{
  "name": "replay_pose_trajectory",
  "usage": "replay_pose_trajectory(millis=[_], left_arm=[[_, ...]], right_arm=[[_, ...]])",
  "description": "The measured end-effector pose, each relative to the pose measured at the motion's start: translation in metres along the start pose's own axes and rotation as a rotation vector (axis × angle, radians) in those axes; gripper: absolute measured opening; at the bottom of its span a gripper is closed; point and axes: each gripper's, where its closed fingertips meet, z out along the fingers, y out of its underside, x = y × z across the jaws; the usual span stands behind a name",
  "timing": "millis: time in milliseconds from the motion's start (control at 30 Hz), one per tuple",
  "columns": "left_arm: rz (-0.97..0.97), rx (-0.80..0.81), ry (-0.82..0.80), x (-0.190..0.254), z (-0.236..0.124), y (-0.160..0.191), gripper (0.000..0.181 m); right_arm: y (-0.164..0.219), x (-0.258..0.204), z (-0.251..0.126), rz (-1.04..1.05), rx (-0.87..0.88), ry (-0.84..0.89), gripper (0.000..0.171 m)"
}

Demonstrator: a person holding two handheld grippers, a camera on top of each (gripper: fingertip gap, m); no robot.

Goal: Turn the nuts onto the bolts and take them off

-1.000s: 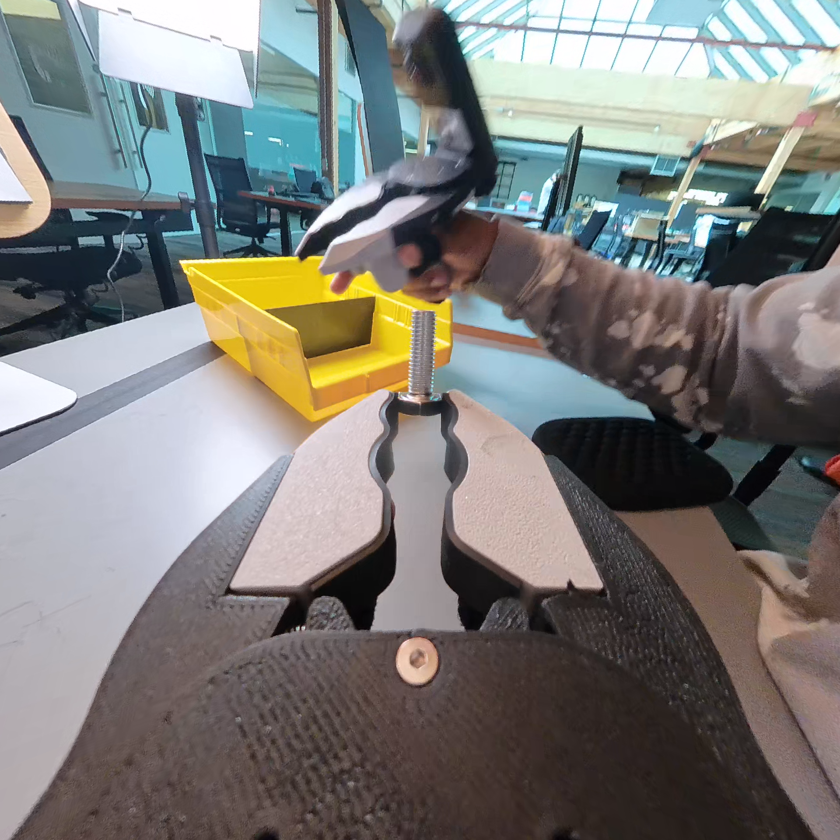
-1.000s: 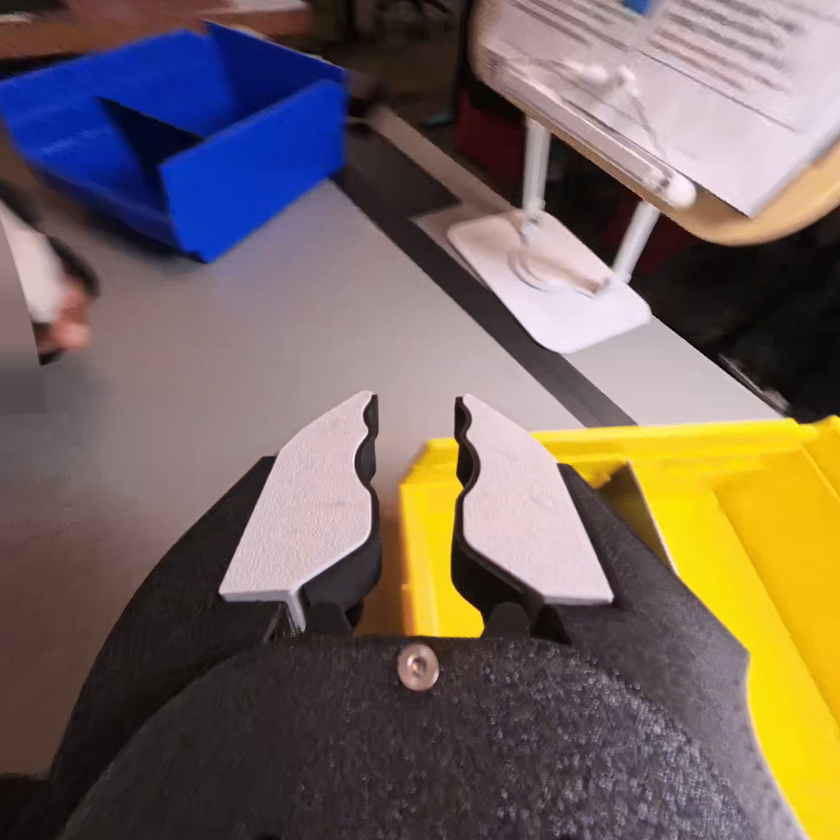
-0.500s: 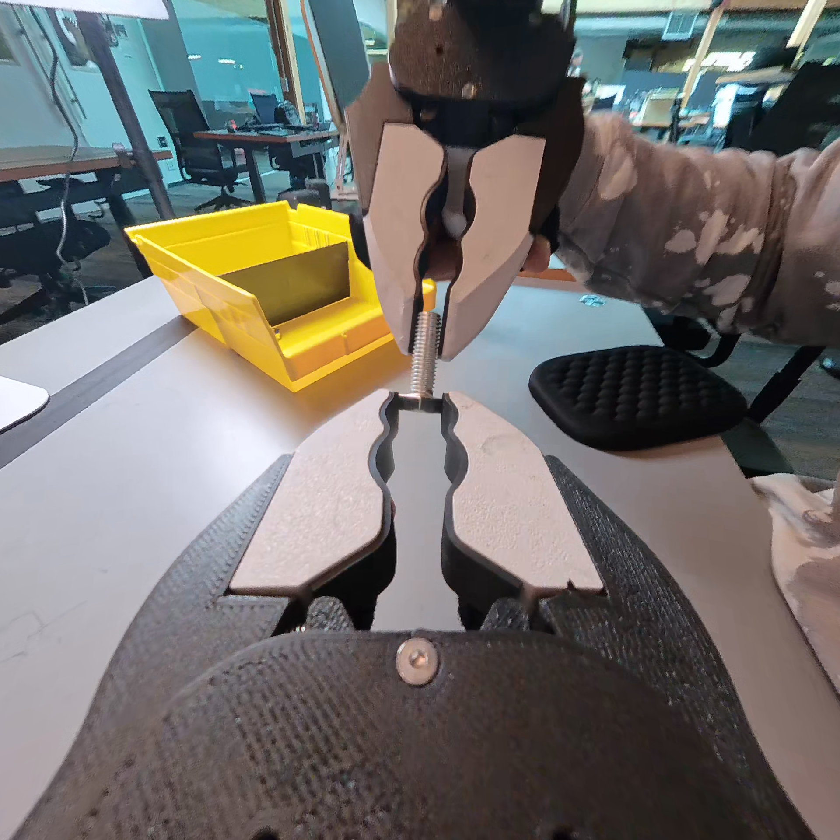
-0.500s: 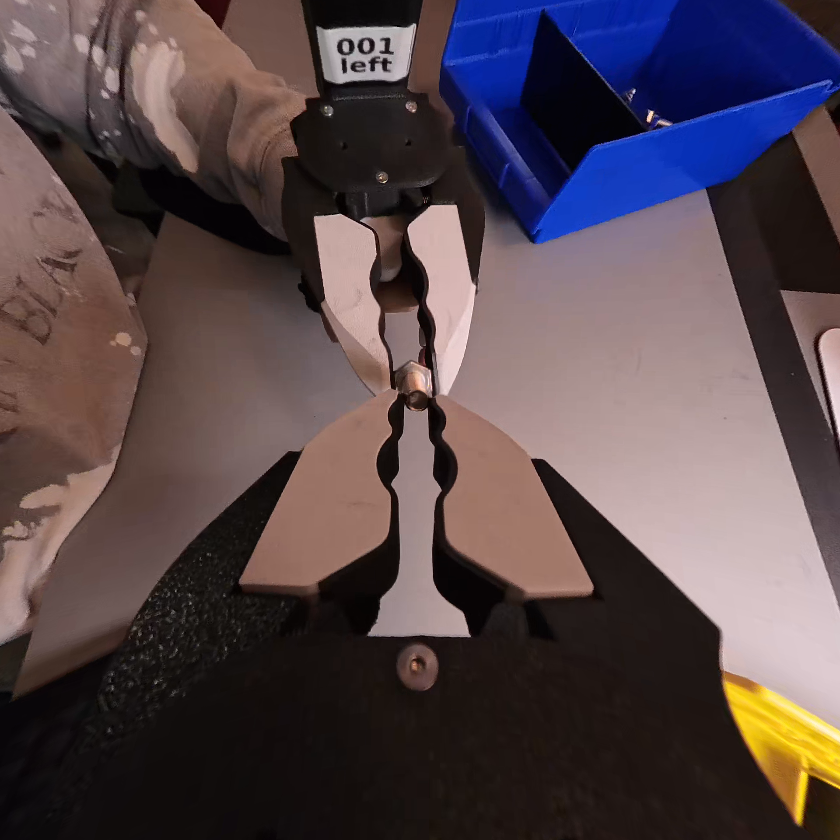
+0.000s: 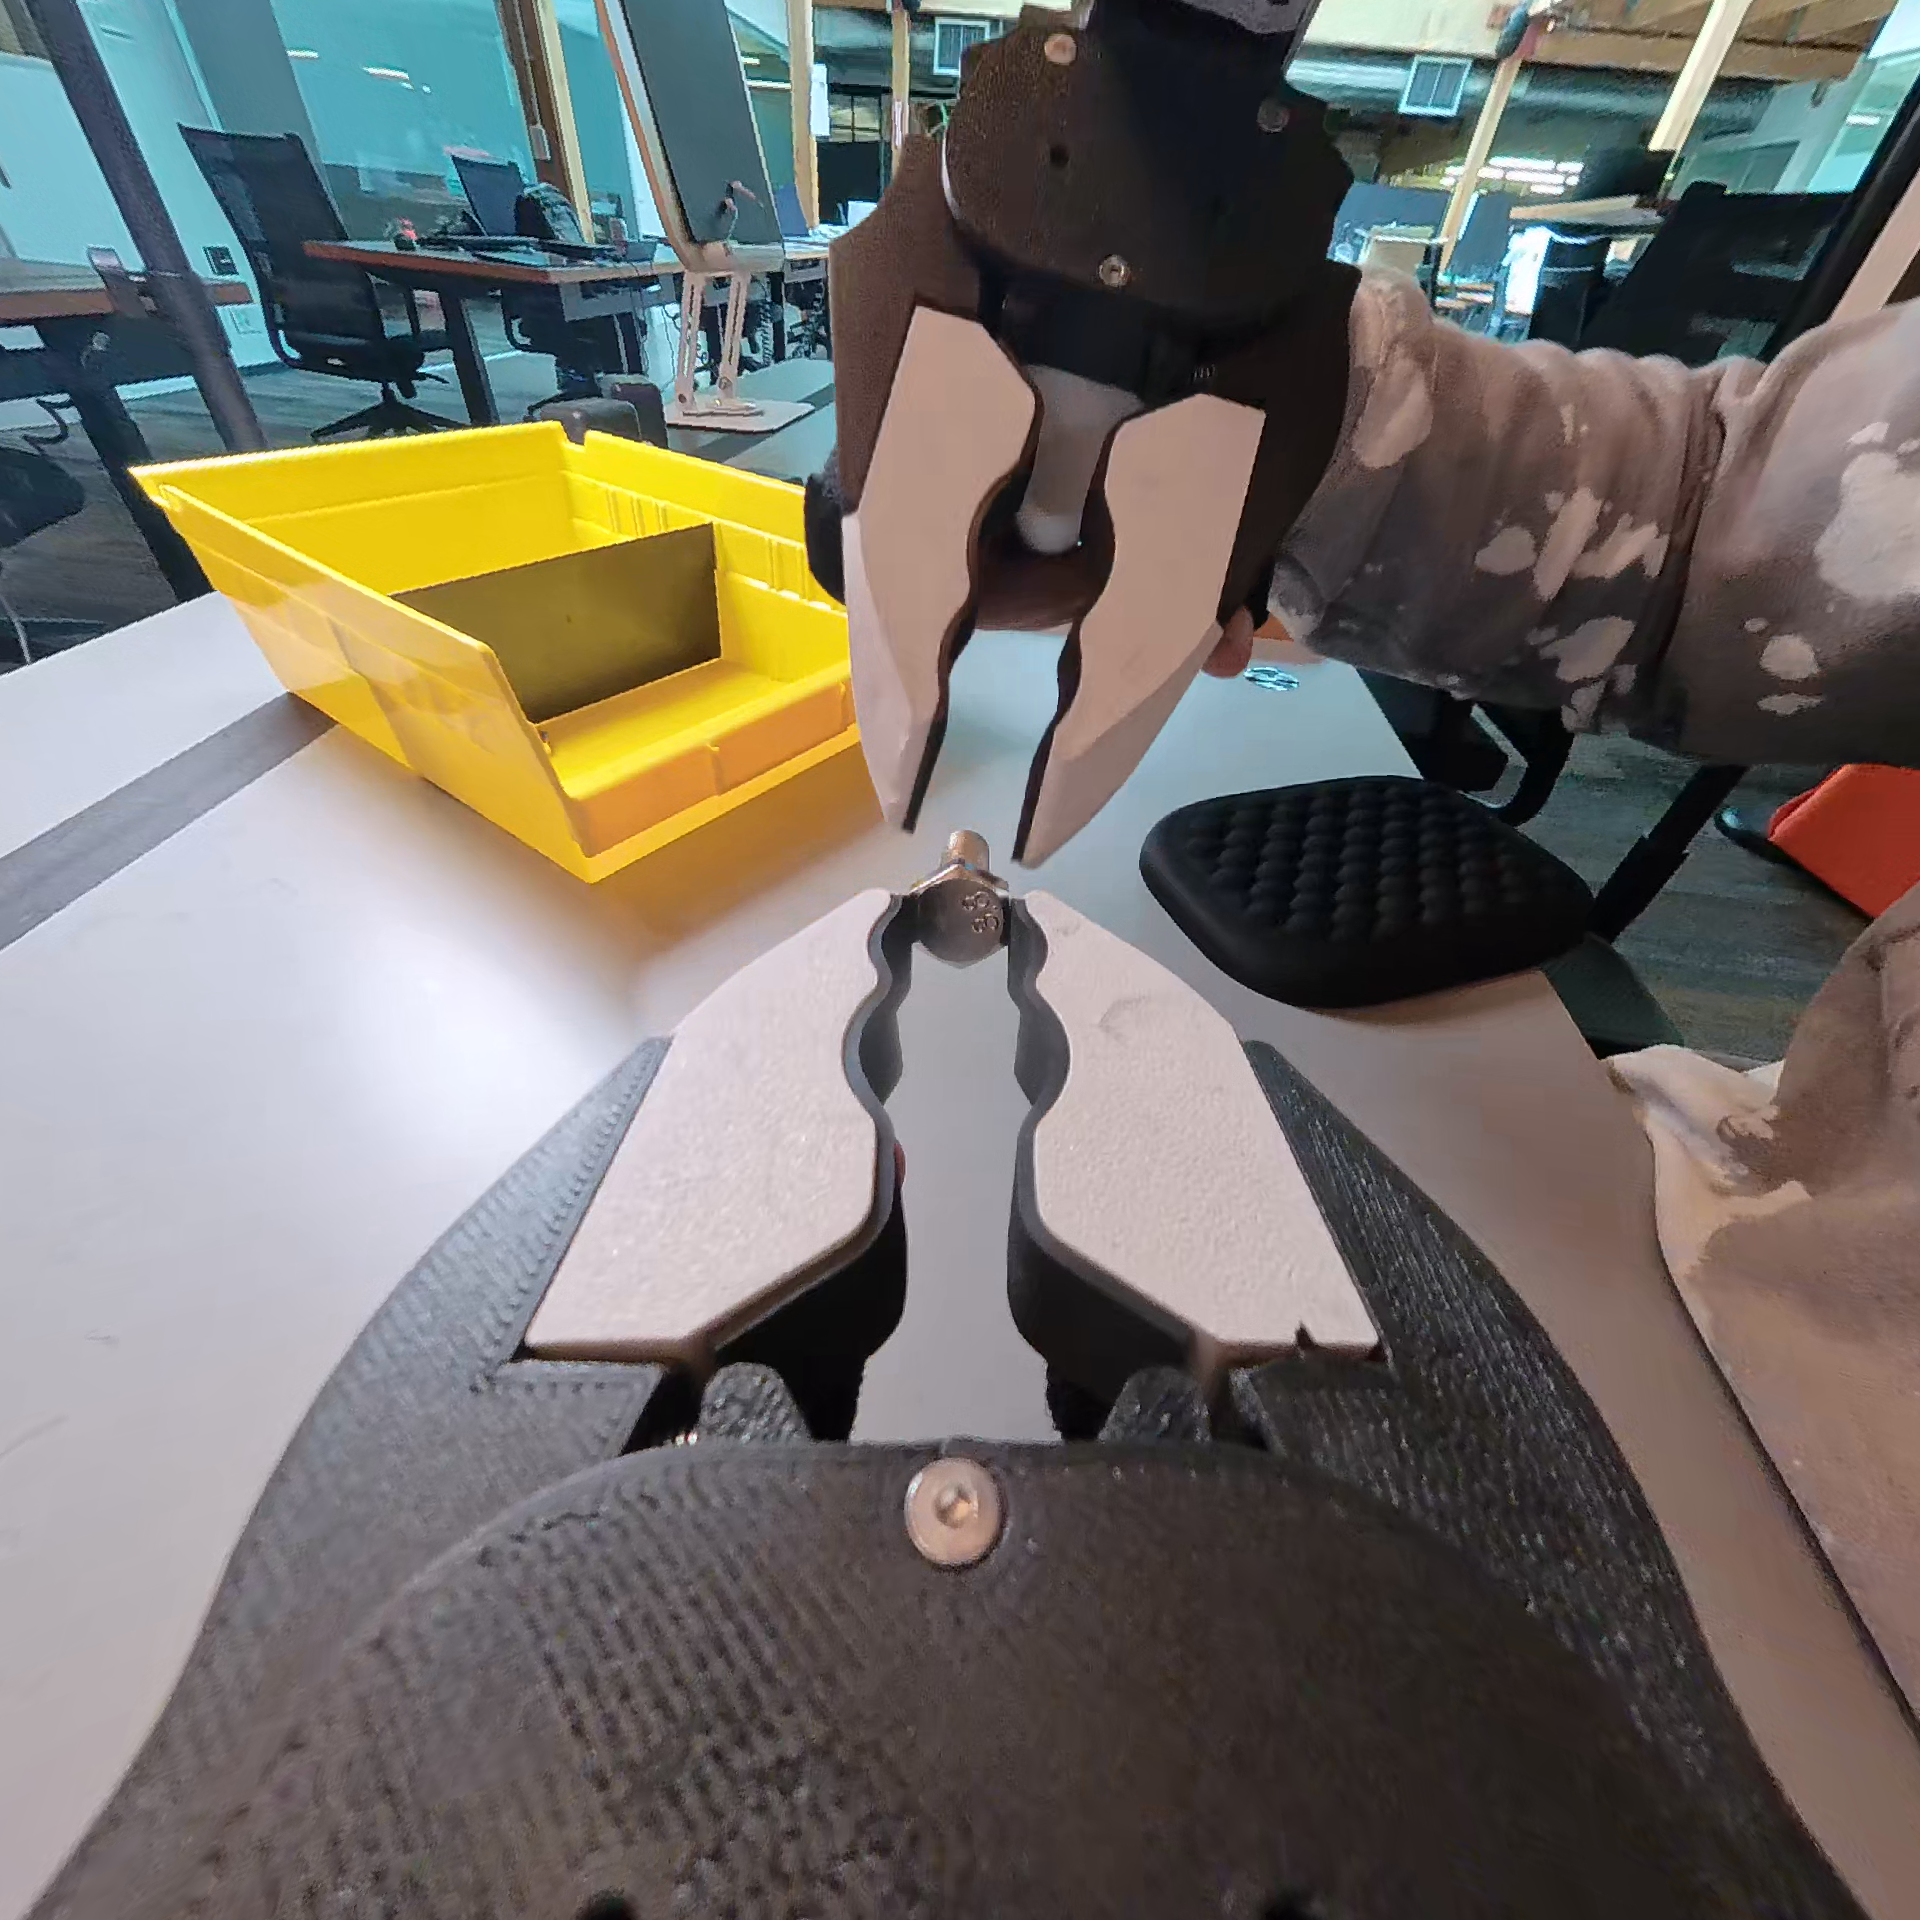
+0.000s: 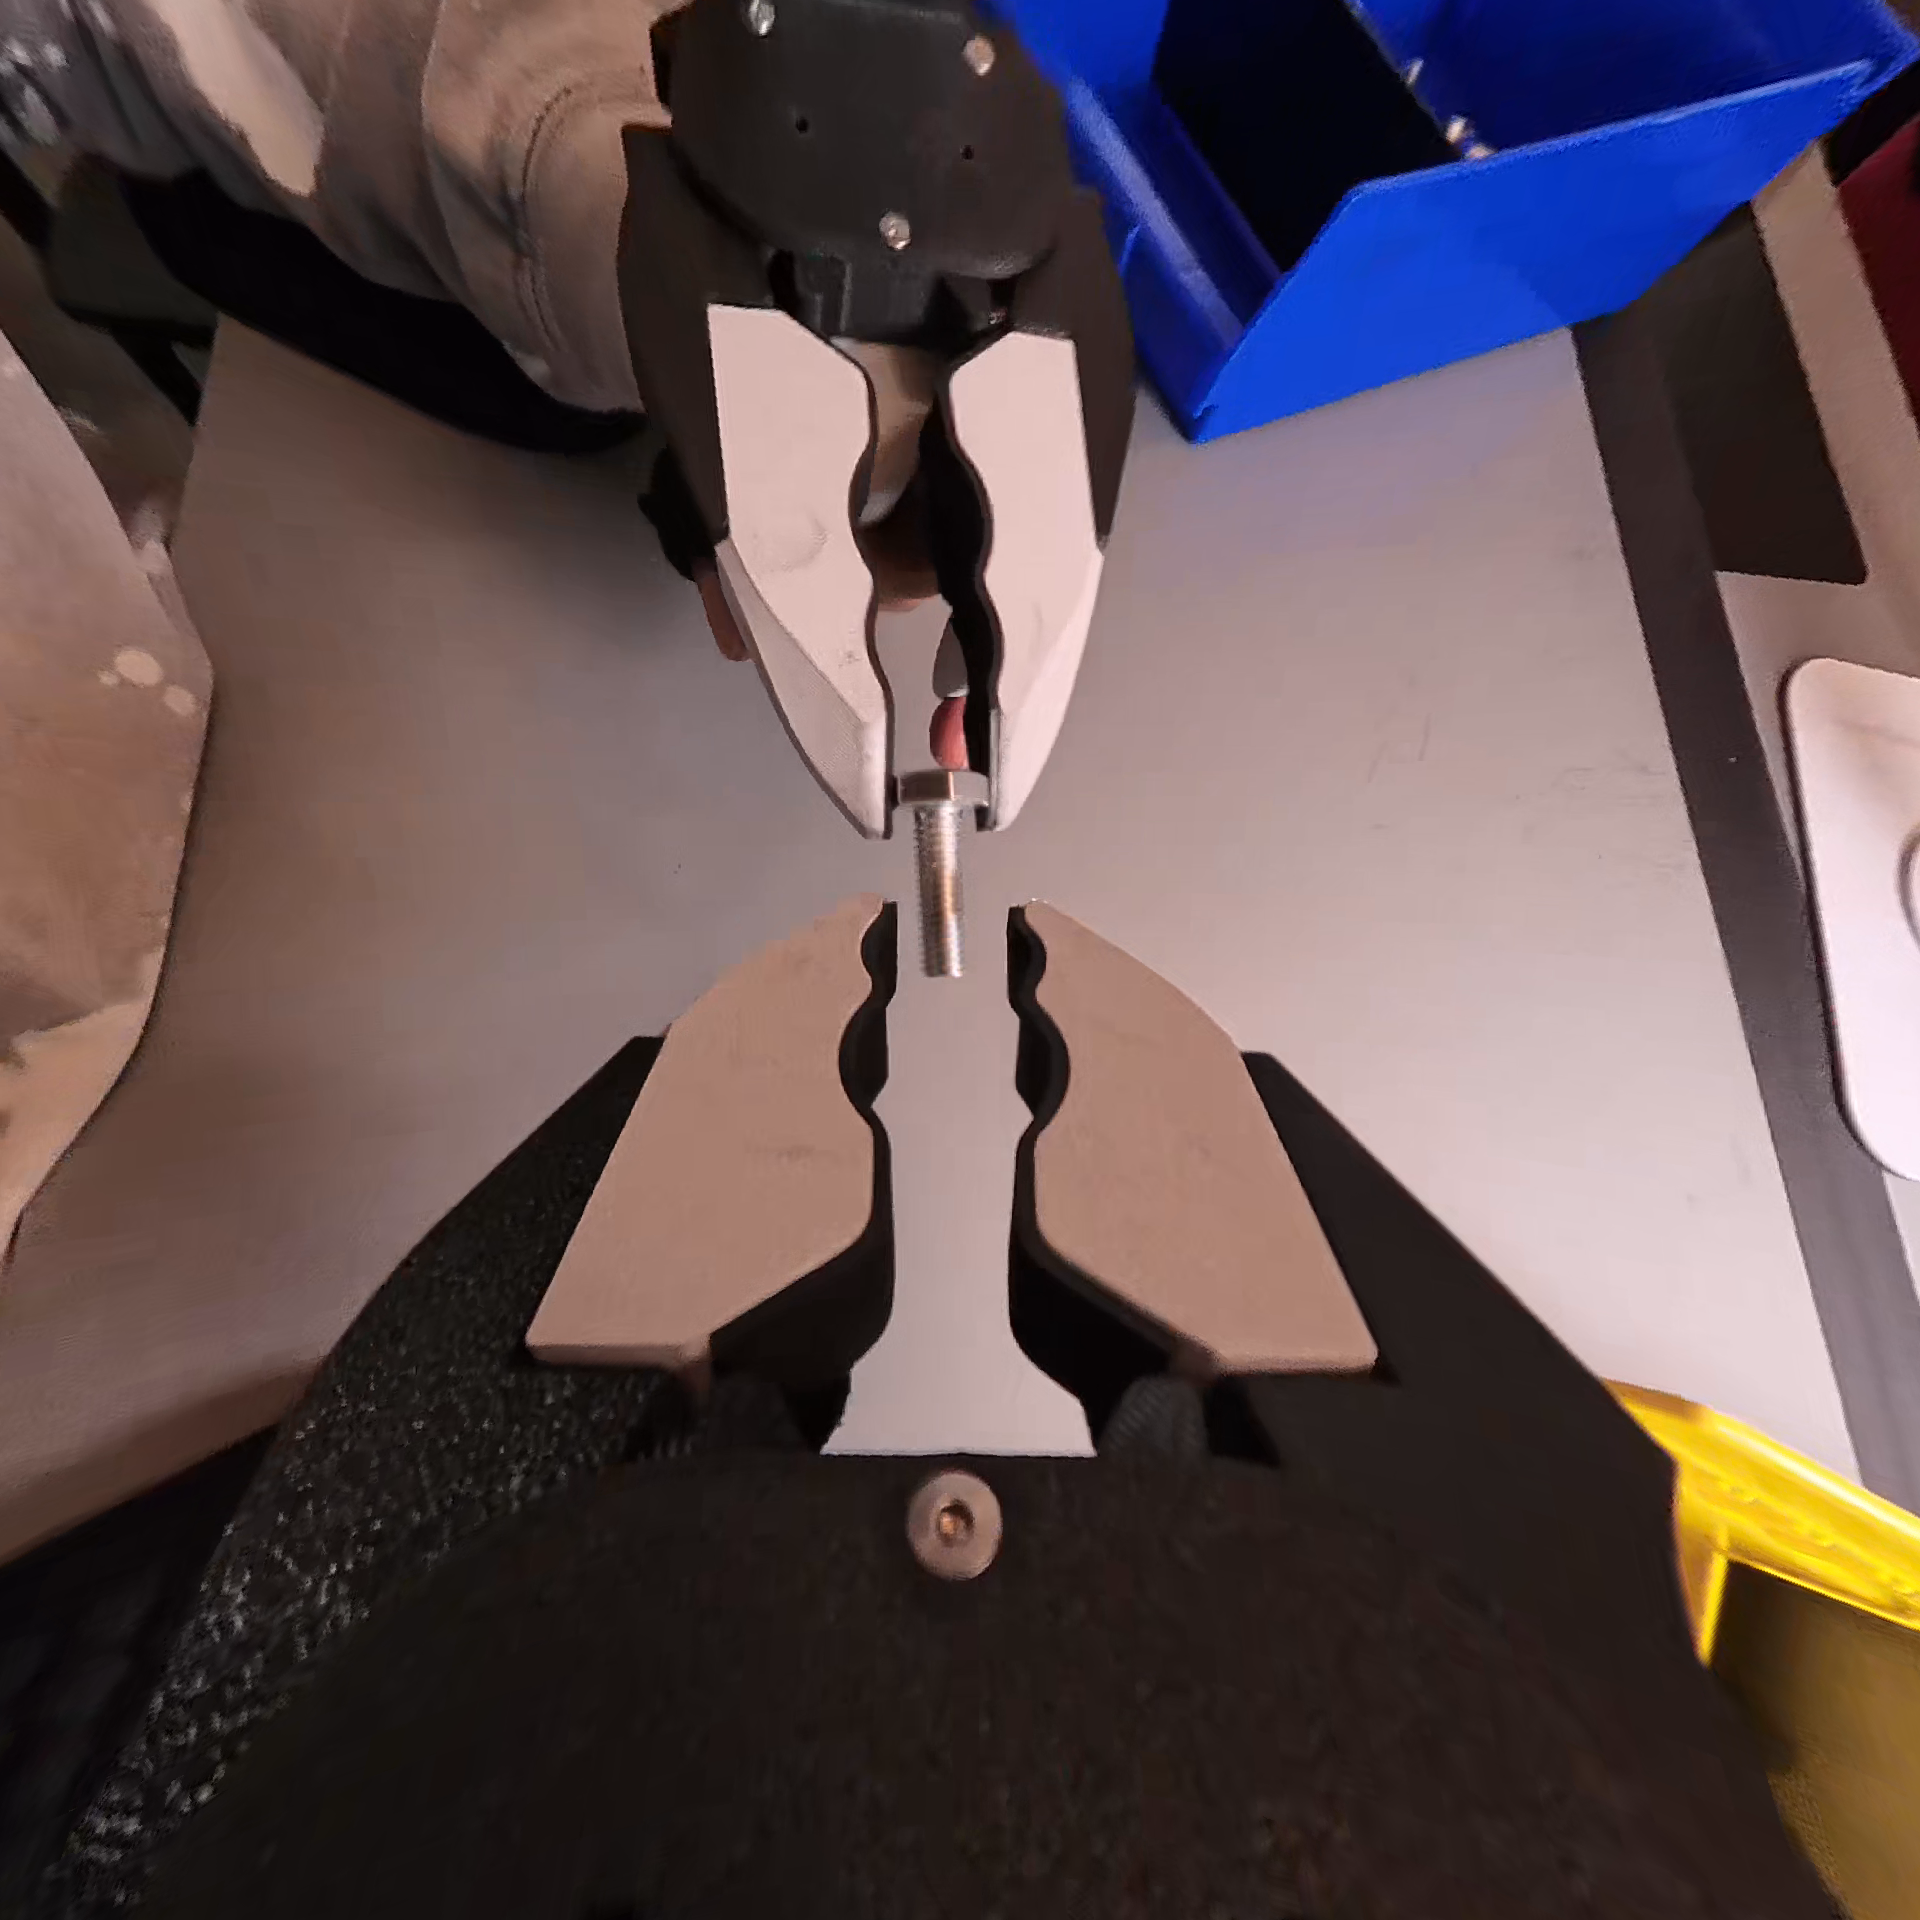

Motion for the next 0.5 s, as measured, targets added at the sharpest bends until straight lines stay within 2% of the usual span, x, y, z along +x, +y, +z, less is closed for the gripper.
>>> replay_pose_trajectory(millis=[67,100,200,267,367,500], left_arm=[[0.01,-0.006,0.001,0.002,0.002,0.001,0.018],[0.015,-0.01,-0.001,0.003,0.002,0.001,0.018],[0.013,0.008,-0.057,-0.004,0.001,-0.002,0.018],[-0.009,0.045,-0.11,-0.012,-0.004,-0.009,0.029],[0.013,0.091,-0.204,-0.028,-0.015,-0.017,0.033],[0.007,0.153,-0.299,-0.044,-0.027,-0.024,0.033]], right_arm=[[0.003,-0.005,0.009,-0.025,-0.063,-0.018,0.018],[0.005,-0.006,0.012,-0.032,-0.088,-0.023,0.01],[0.005,-0.002,0.013,-0.024,-0.091,-0.026,0.009],[0.004,0.008,0.007,0.023,-0.065,-0.022,0.009],[0.017,0.056,-0.018,0.104,-0.047,0.138,0.009],[0.062,0.16,-0.08,0.33,-0.049,0.47,0.01]])
